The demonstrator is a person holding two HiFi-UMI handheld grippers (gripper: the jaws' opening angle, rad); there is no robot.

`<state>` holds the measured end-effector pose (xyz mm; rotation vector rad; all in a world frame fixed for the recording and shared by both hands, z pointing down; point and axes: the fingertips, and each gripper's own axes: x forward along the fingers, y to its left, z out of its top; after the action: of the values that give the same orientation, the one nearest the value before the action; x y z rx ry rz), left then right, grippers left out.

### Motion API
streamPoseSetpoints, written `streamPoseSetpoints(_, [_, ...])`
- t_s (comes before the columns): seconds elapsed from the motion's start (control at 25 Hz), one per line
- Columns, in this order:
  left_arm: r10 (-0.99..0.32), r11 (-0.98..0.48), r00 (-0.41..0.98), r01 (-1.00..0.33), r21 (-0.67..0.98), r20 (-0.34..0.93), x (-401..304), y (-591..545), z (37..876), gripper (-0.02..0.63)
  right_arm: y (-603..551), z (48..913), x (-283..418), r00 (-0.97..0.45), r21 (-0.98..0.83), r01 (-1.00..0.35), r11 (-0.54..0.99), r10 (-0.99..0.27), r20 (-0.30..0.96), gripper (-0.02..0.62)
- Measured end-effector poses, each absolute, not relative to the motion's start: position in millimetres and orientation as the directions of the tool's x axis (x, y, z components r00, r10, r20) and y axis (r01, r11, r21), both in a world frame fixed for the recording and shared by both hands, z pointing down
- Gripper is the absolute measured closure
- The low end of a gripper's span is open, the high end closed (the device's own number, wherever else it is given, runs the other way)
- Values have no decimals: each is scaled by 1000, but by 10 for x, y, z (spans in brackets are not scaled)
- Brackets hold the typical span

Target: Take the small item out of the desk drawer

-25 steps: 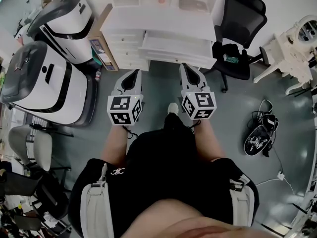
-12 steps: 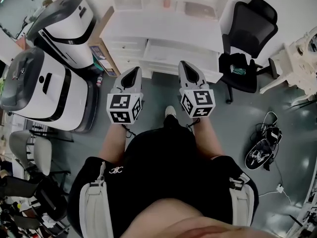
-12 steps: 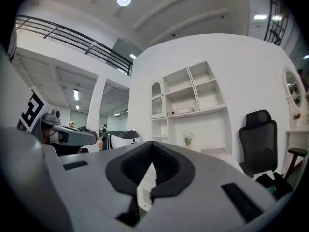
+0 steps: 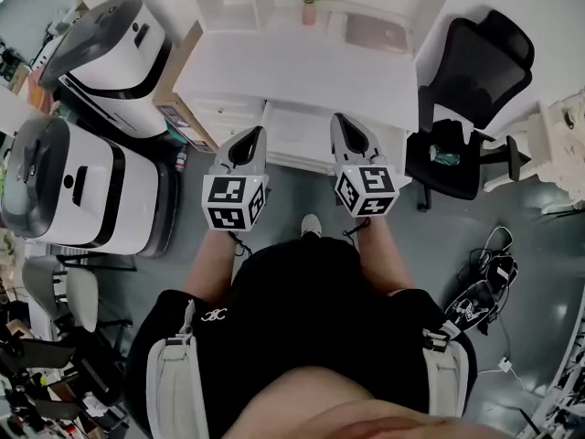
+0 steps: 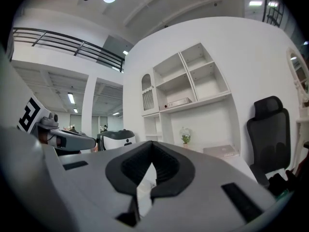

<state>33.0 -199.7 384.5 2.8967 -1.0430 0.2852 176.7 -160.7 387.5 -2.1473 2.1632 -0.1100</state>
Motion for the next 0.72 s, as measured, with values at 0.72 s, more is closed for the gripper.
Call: streamPoseSetpoints(0.72, [-717, -641, 627, -765, 68, 304, 534, -3575, 4231, 594, -3364, 4500, 2097, -239, -80, -971, 227, -953, 188, 598])
